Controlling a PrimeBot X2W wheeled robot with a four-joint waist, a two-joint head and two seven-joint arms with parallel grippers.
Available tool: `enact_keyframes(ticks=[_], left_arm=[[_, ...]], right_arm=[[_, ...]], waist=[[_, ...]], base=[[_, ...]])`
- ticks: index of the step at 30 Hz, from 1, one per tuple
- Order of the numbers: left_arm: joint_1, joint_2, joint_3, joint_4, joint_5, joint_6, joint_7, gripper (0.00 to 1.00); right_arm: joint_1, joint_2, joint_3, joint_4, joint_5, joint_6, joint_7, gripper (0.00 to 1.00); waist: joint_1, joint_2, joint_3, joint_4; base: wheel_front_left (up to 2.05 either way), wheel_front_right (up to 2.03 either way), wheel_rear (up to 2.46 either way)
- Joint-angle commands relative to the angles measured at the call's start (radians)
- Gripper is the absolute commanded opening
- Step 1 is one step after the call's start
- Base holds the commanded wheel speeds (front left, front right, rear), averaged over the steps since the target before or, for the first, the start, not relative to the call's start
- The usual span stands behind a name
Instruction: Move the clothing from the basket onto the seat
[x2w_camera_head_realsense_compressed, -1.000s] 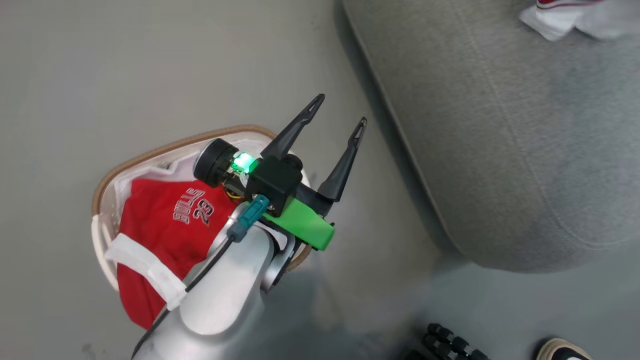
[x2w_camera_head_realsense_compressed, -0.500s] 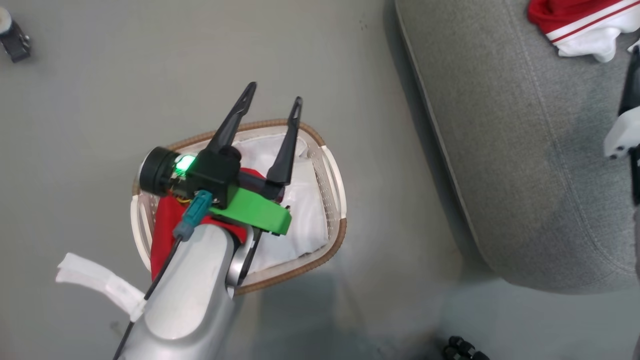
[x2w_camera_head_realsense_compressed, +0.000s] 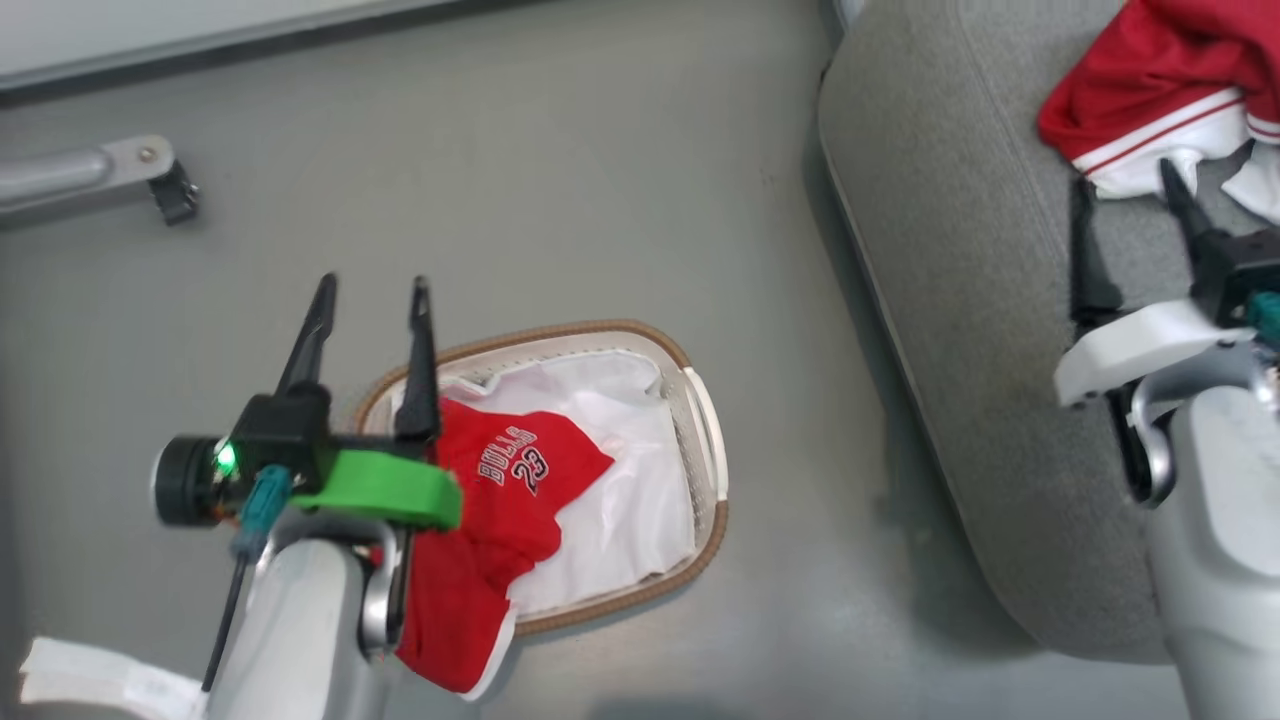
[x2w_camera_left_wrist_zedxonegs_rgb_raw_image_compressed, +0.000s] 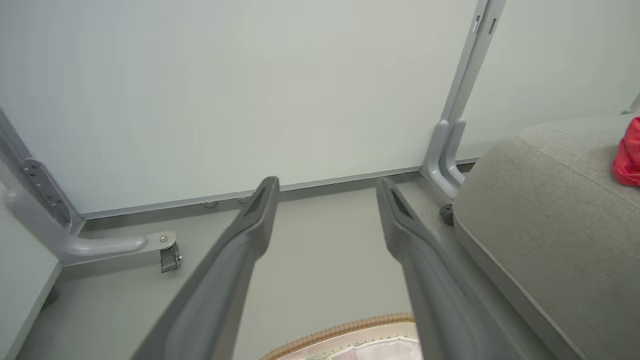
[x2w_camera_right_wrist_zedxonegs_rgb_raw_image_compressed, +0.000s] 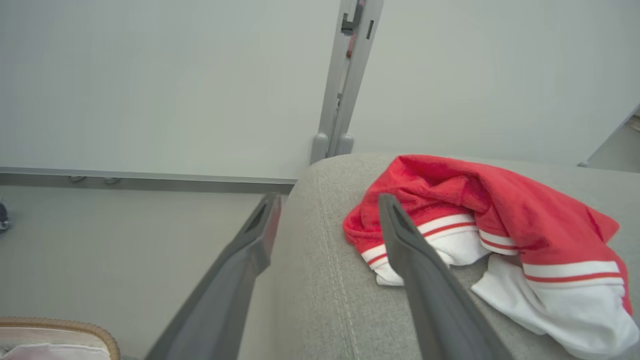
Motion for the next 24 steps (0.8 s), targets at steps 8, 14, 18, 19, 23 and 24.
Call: enact_keyframes(ticks=[8, 14, 18, 19, 23, 24], left_arm=[[0.141, 0.0, 0.12, 0.044, 0.018, 0.018, 0.0, 1.0], [0.212, -0.003, 0.175, 0.037, 0.029, 0.009, 0.0, 1.0], [0.264, -0.006, 0.2, 0.03, 0.035, -0.006, 0.0, 1.0], [0.28, -0.006, 0.205, 0.031, 0.033, -0.013, 0.0, 1.0], [0.333, -0.007, 0.222, 0.044, 0.025, -0.033, 0.0, 1.0], [0.341, -0.008, 0.225, 0.045, 0.026, -0.036, 0.0, 1.0]], right_arm=[[0.145, 0.044, 0.085, -0.065, 0.078, -0.001, -0.002, 1.0], [0.24, 0.073, 0.099, -0.06, 0.109, -0.001, -0.002, 1.0], [0.301, 0.087, 0.118, -0.061, 0.111, -0.001, -0.002, 1.0], [0.316, 0.087, 0.128, -0.059, 0.104, -0.001, -0.002, 1.0], [0.368, 0.097, 0.146, -0.061, 0.105, -0.001, -0.002, 1.0], [0.379, 0.098, 0.149, -0.062, 0.106, -0.001, -0.002, 1.0]], waist=[[0.0, 0.0, -0.17, 0.106], [0.0, 0.0, -0.232, 0.134], [0.0, 0.0, -0.275, 0.14], [0.0, 0.0, -0.287, 0.14], [0.0, 0.0, -0.331, 0.135], [0.0, 0.0, -0.339, 0.134]], base=[[0.0, 0.0, 0.0], [0.0, 0.0, 0.0], [0.0, 0.0, 0.0], [0.0, 0.0, 0.0], [0.0, 0.0, 0.0], [0.0, 0.0, 0.0]])
